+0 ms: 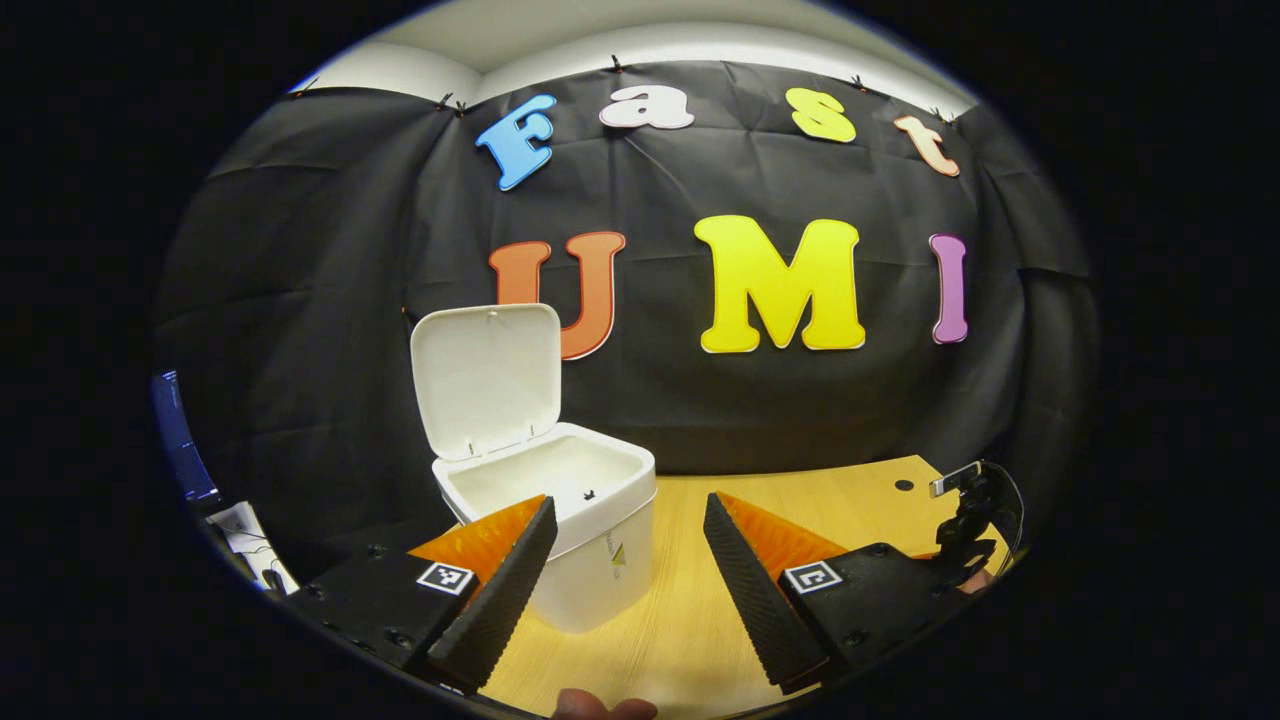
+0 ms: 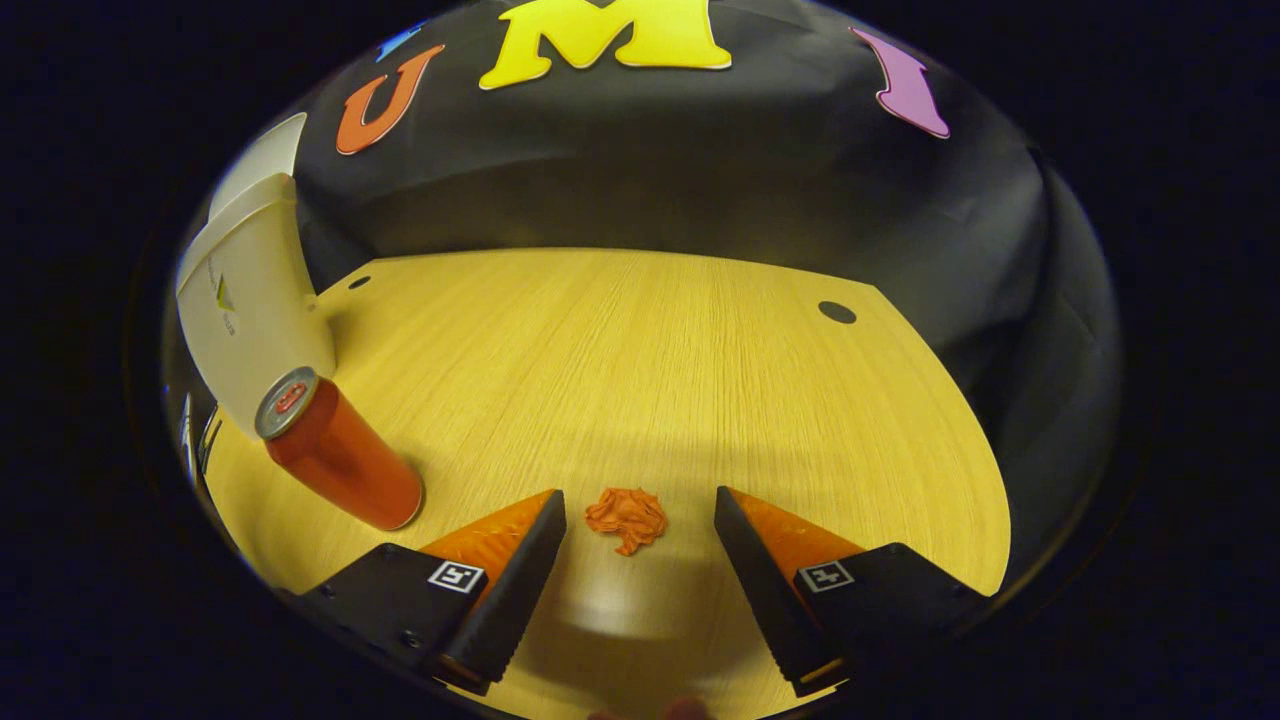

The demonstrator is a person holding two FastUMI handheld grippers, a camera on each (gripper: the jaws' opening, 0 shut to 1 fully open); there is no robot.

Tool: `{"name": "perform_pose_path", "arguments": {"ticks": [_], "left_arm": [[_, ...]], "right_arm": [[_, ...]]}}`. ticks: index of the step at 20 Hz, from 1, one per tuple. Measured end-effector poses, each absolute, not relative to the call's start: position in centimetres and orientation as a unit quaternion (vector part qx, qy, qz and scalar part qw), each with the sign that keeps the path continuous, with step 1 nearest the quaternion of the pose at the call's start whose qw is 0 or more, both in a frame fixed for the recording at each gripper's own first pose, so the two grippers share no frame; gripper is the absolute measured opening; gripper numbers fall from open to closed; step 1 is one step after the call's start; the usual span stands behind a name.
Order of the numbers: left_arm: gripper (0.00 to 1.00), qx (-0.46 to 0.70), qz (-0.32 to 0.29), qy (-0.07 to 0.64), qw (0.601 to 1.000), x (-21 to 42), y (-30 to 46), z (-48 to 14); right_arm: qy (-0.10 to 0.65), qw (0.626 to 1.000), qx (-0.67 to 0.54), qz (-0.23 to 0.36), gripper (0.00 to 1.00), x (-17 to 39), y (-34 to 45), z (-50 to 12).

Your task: Press the lid of the desktop garbage bin to open it, pick up the crumpled paper on the desktop and throw it into the bin, then pick up the pop can on the desktop and drop it into the bin, and finally close the garbage bin lid.

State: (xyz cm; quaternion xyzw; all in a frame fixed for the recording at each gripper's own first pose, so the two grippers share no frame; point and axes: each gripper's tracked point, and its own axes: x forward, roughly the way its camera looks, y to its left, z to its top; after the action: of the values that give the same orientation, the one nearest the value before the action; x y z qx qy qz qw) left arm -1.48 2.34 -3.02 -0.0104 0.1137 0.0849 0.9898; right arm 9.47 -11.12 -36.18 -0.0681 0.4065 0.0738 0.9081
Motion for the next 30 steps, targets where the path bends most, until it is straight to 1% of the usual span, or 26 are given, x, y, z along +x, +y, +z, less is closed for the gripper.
{"name": "perform_pose_path", "arguments": {"ticks": [1,3,4,5,6,8,9,10,11,12,14,16,17,19,22,26,30], "left_arm": [[0.96,-0.010,0.089,0.114,0.989,-1.6,2.5,-3.0],[0.96,-0.010,0.098,0.120,0.988,-2.0,2.9,-3.3],[0.97,-0.009,0.102,0.121,0.987,-2.1,3.2,-3.4],[0.97,-0.009,0.105,0.121,0.987,-2.2,3.3,-3.4],[0.97,-0.007,0.108,0.121,0.987,-2.3,3.5,-3.3],[0.97,-0.008,0.110,0.122,0.986,-2.3,3.6,-3.4],[0.97,-0.009,0.111,0.122,0.986,-2.4,3.5,-3.4],[0.96,-0.009,0.110,0.122,0.986,-2.4,3.6,-3.3],[0.97,-0.009,0.110,0.120,0.987,-2.3,3.6,-3.2],[0.97,-0.008,0.109,0.119,0.987,-2.3,3.6,-3.1],[0.97,-0.006,0.108,0.117,0.987,-2.5,3.6,-3.0],[0.97,-0.006,0.109,0.115,0.987,-2.7,4.0,-2.8],[0.97,-0.006,0.109,0.114,0.987,-2.7,4.1,-2.8],[0.97,-0.011,0.108,0.111,0.988,-2.7,4.4,-2.6],[0.96,-0.019,0.096,0.109,0.989,-2.9,4.5,-2.8],[0.97,-0.026,0.084,0.104,0.991,-2.8,5.1,-3.0],[0.97,-0.026,0.067,0.093,0.993,-2.6,5.6,-2.7]], "right_arm": [[0.411,0.906,-0.067,0.076,0.93,9.7,-11.0,-36.6],[0.421,0.902,-0.062,0.075,0.78,9.9,-11.0,-37.4],[0.427,0.899,-0.061,0.072,0.74,9.7,-11.1,-37.8],[0.426,0.900,-0.057,0.072,0.74,9.8,-11.0,-37.9],[0.424,0.901,-0.062,0.069,0.71,9.9,-10.9,-37.9],[0.424,0.900,-0.064,0.075,0.58,9.9,-10.5,-37.8],[0.424,0.900,-0.066,0.079,0.48,9.9,-10.2,-37.8],[0.425,0.899,-0.070,0.080,0.45,9.9,-10.1,-37.8],[0.425,0.899,-0.074,0.079,0.33,10.0,-10.0,-37.8],[0.426,0.898,-0.077,0.080,0.29,10.0,-10.0,-37.7],[0.428,0.897,-0.072,0.079,0.18,10.0,-9.9,-37.6],[0.425,0.899,-0.071,0.073,0.18,9.9,-10.0,-37.2],[0.428,0.899,-0.069,0.067,0.05,9.9,-10.1,-37.0],[0.424,0.902,-0.052,0.056,0.06,9.4,-10.0,-35.5],[0.390,0.917,-0.054,0.059,0.05,9.3,-9.0,-31.7],[0.329,0.941,-0.040,0.065,0.05,9.6,-6.7,-24.4],[0.276,0.958,-0.034,0.068,0.05,9.7,-4.9,-17.9]]}}
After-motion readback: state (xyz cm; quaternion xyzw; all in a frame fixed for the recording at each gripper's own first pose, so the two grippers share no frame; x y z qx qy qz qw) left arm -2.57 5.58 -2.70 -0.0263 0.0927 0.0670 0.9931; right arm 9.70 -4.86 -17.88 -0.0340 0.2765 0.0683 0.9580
